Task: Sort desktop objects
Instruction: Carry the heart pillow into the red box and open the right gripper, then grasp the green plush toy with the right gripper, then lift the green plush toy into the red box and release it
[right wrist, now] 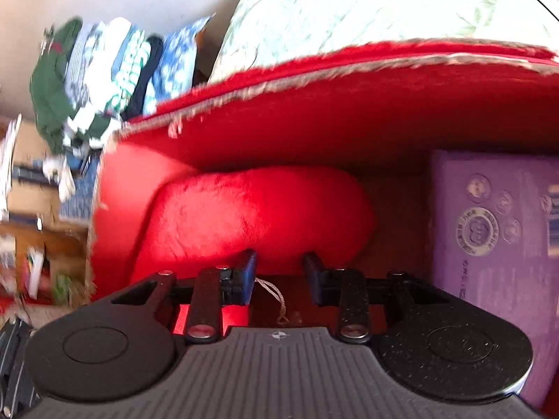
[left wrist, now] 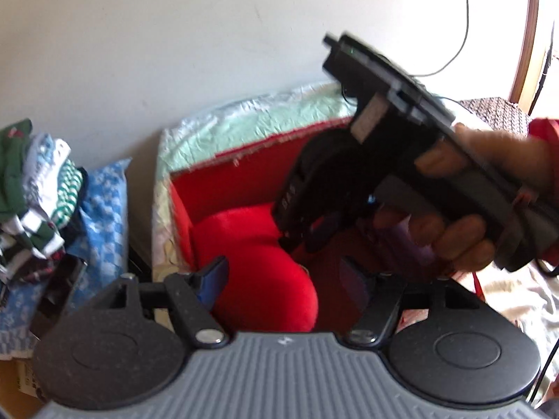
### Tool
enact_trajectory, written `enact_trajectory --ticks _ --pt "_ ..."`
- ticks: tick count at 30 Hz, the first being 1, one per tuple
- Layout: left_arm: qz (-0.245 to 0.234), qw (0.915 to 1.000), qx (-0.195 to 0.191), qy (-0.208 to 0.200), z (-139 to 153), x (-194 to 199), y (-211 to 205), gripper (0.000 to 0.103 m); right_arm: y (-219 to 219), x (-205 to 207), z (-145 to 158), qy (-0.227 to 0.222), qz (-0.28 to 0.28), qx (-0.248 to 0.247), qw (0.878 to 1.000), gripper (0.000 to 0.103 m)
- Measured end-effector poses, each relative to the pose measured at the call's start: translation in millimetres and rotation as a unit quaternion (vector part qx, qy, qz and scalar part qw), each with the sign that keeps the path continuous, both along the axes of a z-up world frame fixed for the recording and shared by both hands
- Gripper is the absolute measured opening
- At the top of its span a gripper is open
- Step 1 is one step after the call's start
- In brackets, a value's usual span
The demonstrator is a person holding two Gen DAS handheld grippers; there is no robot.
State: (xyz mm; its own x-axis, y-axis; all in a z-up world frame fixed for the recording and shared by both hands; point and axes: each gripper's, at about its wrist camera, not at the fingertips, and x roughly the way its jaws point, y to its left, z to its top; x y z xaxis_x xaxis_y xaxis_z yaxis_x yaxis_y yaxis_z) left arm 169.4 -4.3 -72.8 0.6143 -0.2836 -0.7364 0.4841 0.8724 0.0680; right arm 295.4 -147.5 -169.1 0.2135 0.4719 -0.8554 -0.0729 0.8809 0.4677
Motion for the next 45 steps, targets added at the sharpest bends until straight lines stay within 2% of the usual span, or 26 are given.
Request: enact_trajectory --ticks 1,4,8,11,13,16,18,20,24,28,29,31,35,39,41,43,45 --pt "0.0 1.0 0.002 0.003 -3 -1 -2 0.073 -5 -3 2 0.001 -0.005 0.002 1.0 0.035" --pt "0.001 1.0 -0.004 -0.001 -2 -5 -1 0.074 -24 -17 14 -0.014 -0.024 0.014 1.0 0.044" --pt "0.008 0.9994 -0.03 -0.017 21 -20 13 0.075 -55 -51 48 -0.081 -0.041 0.065 0.994 0.047" --pt "0.018 0.998 -0.05 -0.034 39 -42 30 0.082 -73 -91 72 -0.138 -0.036 0.086 0.986 0.055" --pt "0.022 0.9973 -0.062 -0.033 48 -59 40 0.086 -79 -119 81 -0.163 -0.019 0.093 0.982 0.055" --pt "0.024 0.9971 -0.07 -0.018 50 -84 55 0.087 -80 -155 83 -0.185 0.02 0.098 0.978 0.055" --pt "0.025 0.9968 -0.076 0.008 44 -98 61 0.089 -76 -173 85 -0.196 0.05 0.096 0.975 0.057" --pt "0.027 0.9954 -0.084 0.039 33 -111 61 0.091 -68 -187 81 -0.201 0.076 0.096 0.972 0.07" --pt "0.034 0.9902 -0.087 0.104 1 -119 50 0.092 -50 -185 59 -0.148 0.101 0.094 0.979 0.073" --pt "0.032 0.9843 -0.088 0.15 -27 -122 37 0.091 -44 -171 25 -0.077 0.08 0.1 0.989 0.073" --pt "0.035 0.9835 -0.084 0.156 -33 -123 34 0.09 -44 -169 18 -0.062 0.076 0.105 0.99 0.073" --pt "0.042 0.9811 -0.08 0.171 -43 -124 29 0.078 -42 -167 4 -0.035 0.073 0.112 0.99 0.073" --pt "0.043 0.9724 -0.108 0.202 -55 -124 27 0.076 -34 -173 -10 -0.001 0.083 0.122 0.989 0.073" --pt "0.054 0.9625 -0.13 0.232 -68 -120 30 0.083 -28 -176 -24 0.03 0.08 0.116 0.99 0.073" --pt "0.062 0.9556 -0.152 0.245 -74 -117 36 0.08 -28 -177 -32 0.047 0.075 0.122 0.989 0.072" --pt "0.062 0.9507 -0.169 0.253 -76 -115 40 0.074 -29 -177 -29 0.048 0.078 0.126 0.988 0.067" --pt "0.053 0.9539 -0.166 0.244 -70 -118 38 0.07 -31 -177 -26 0.047 0.082 0.129 0.987 0.063"
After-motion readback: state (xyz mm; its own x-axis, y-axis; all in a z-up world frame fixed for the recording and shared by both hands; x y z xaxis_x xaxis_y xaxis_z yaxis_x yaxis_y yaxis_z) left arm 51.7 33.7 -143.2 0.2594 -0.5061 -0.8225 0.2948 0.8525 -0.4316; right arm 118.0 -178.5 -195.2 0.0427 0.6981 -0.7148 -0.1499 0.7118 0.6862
